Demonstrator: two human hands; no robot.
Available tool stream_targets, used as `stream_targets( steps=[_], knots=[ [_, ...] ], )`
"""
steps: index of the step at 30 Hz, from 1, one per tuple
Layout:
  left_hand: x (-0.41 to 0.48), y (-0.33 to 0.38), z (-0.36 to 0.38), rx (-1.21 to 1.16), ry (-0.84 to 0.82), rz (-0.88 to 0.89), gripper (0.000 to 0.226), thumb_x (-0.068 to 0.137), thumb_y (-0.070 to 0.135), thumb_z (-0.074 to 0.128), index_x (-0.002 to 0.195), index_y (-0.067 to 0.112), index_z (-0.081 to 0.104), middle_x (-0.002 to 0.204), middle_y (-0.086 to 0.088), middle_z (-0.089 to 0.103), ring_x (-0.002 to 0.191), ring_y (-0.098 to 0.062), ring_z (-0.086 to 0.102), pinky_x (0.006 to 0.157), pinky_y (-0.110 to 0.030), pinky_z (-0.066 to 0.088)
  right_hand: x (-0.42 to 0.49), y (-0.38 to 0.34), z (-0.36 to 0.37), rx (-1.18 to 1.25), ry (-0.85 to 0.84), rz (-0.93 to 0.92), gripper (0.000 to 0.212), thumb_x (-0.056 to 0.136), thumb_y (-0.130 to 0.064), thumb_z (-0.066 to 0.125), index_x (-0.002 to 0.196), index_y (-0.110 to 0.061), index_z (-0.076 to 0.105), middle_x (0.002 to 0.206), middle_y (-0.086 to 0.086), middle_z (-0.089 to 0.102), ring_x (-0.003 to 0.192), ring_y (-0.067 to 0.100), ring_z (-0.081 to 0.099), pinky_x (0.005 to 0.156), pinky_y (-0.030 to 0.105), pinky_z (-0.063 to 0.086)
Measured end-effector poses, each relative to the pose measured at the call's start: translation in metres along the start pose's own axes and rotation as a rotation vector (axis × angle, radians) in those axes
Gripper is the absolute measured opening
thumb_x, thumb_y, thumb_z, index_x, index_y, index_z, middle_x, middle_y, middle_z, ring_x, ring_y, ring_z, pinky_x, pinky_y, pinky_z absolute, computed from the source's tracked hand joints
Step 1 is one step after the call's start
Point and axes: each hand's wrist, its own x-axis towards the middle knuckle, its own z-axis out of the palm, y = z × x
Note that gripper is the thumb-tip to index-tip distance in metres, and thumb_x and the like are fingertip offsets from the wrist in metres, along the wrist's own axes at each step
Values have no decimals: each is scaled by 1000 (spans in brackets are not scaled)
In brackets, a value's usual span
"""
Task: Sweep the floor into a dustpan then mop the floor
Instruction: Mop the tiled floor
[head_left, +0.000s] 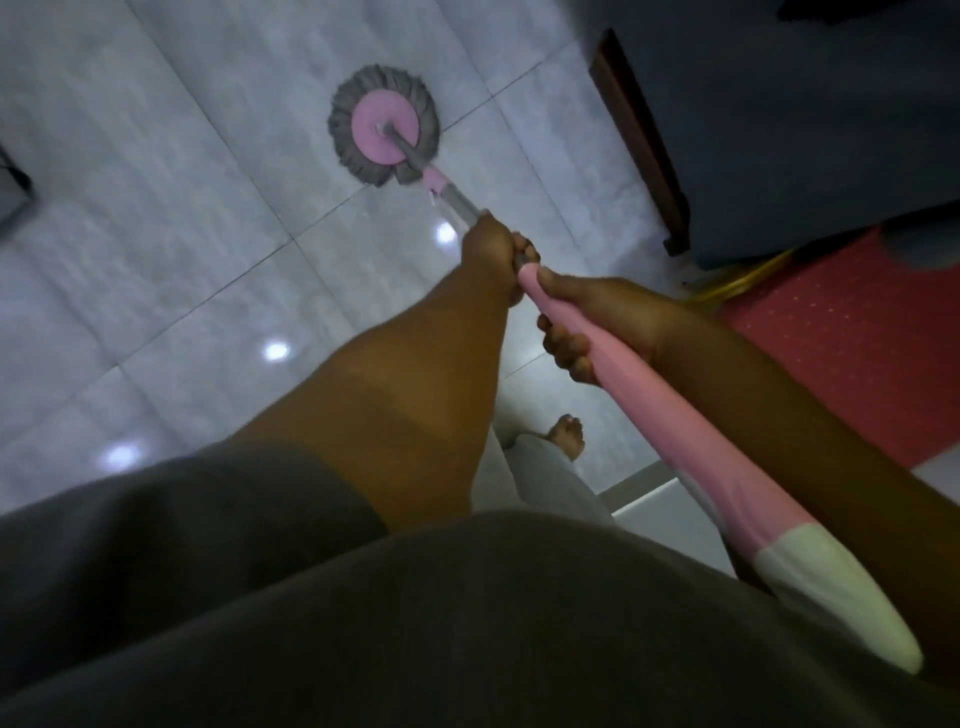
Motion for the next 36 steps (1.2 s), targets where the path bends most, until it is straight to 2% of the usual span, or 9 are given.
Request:
stream_targets(
  steps=[4, 9, 11, 14, 19, 23, 27, 31, 36],
  knots=[
    [-29, -108, 25, 90, -94, -20, 46, 106, 39, 33, 68, 13, 39, 39, -2, 36, 26, -15, 36, 34, -14, 33, -53, 81, -50, 68, 43, 50, 49, 77, -57, 62, 82, -10, 50, 55, 2, 45, 34, 10, 42, 35, 18, 40],
    [-78, -240, 46, 446, -270, -93, 35, 100, 30, 46, 67, 16, 46, 57, -5, 48, 45, -16, 48, 47, -26, 40, -126, 194, -109, 186, 108, 105, 53, 72, -61, 64, 85, -10, 55, 56, 4, 48, 35, 12, 43, 35, 21, 39],
    [-93, -267, 47, 453, -235, -154, 37, 99, 35, 42, 68, 16, 47, 52, -2, 50, 40, -14, 48, 46, -23, 41, -141, 218, -122, 205, 125, 113, 53, 78, -62, 63, 85, -10, 57, 56, 4, 48, 36, 13, 43, 36, 22, 40],
    [-103, -274, 48, 457, -254, -134, 39, 96, 37, 42, 66, 13, 46, 43, 0, 47, 41, -16, 47, 52, -27, 42, -146, 224, -130, 207, 107, 97, 51, 83, -60, 59, 86, -9, 56, 56, 4, 50, 35, 13, 44, 36, 22, 42],
    [-95, -246, 58, 421, -254, -80, 32, 84, 39, 45, 63, 15, 44, 46, -2, 43, 40, -15, 44, 48, -23, 39, -132, 187, -129, 110, 136, 113, 57, 77, -64, 59, 92, -9, 53, 55, 4, 50, 34, 13, 45, 35, 22, 43],
    [-68, -195, 73, 343, -193, -98, 39, 96, 40, 43, 66, 15, 46, 48, -2, 45, 38, -14, 43, 42, -20, 38, -110, 133, -118, 48, 155, 144, 59, 79, -68, 58, 91, -11, 53, 56, 3, 49, 37, 13, 43, 38, 22, 42],
    [-32, -113, 93, 211, -159, -122, 48, 103, 47, 35, 73, 11, 47, 42, -3, 43, 32, -15, 42, 38, -16, 38, -80, 51, -101, 65, 94, 97, 56, 72, -65, 61, 88, -12, 51, 54, 2, 49, 36, 12, 43, 36, 21, 41],
    [3, -16, 117, 160, -139, -48, 46, 105, 43, 34, 76, 11, 47, 44, -2, 41, 33, -15, 40, 38, -19, 37, -42, -44, -85, 45, 36, 48, 54, 70, -62, 64, 85, -12, 50, 55, 1, 50, 36, 10, 45, 35, 22, 43],
    [42, 84, 143, 154, -85, 25, 39, 106, 40, 34, 79, 13, 43, 43, 0, 38, 35, -13, 36, 37, -17, 32, 4, -134, -69, 69, 44, -31, 48, 88, -58, 58, 82, -11, 53, 53, -1, 50, 35, 7, 44, 37, 17, 43]
  ],
)
